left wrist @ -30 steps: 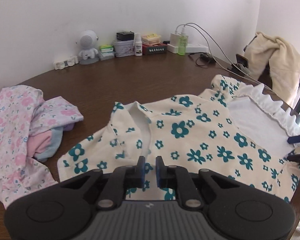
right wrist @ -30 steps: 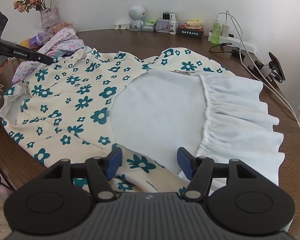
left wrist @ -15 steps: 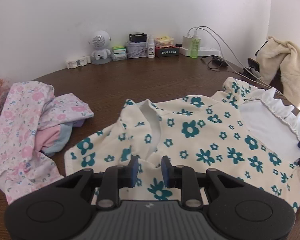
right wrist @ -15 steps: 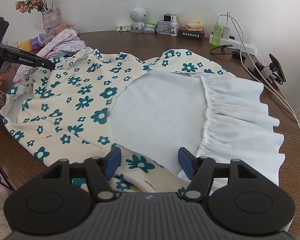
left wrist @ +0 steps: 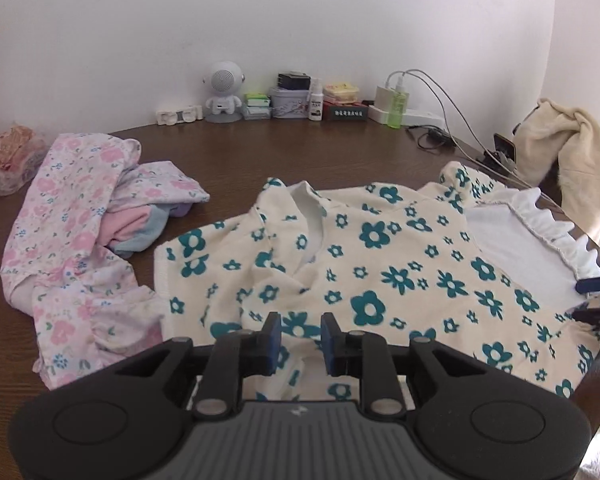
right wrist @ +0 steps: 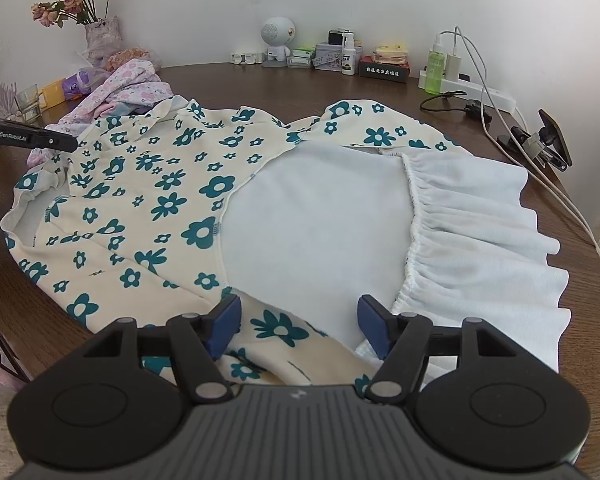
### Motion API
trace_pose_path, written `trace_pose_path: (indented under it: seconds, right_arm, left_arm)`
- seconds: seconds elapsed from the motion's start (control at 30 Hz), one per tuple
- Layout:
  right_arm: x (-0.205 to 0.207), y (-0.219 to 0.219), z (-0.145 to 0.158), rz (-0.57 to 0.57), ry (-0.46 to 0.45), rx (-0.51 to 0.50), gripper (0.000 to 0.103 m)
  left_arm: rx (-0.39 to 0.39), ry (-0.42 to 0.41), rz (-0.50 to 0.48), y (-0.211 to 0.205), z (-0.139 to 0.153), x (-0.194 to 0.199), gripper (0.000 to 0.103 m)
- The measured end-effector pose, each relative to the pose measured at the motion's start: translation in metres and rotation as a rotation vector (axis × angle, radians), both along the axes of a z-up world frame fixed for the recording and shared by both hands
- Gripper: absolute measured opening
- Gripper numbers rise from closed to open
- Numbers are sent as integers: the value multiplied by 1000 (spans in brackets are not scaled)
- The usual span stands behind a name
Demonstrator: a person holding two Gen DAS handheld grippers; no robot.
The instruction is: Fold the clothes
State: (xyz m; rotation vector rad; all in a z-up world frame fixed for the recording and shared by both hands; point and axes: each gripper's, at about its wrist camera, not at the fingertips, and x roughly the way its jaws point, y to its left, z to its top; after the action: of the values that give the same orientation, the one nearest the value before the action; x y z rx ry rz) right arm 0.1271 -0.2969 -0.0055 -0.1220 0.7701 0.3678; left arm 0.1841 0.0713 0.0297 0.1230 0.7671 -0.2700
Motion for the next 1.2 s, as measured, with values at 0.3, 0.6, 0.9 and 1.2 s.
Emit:
trace_pose_path:
  seconds: [0.3, 0.6, 0.9, 1.2]
  right_arm:
    - [0, 1, 0, 1, 2, -4, 66]
    - [1, 0, 0, -1, 2, -3, 66]
    - [2, -1, 0, 5, 0, -1, 67]
    - [2, 0, 0, 7, 2, -4, 67]
  left_arm:
    - [-20, -8, 10, 5, 18, -2, 19]
    - [96, -14, -143, -30, 18, 65, 19]
    - [269, 185, -268, -36, -1, 102, 13]
    - [351, 105, -201, -39, -7, 99, 0]
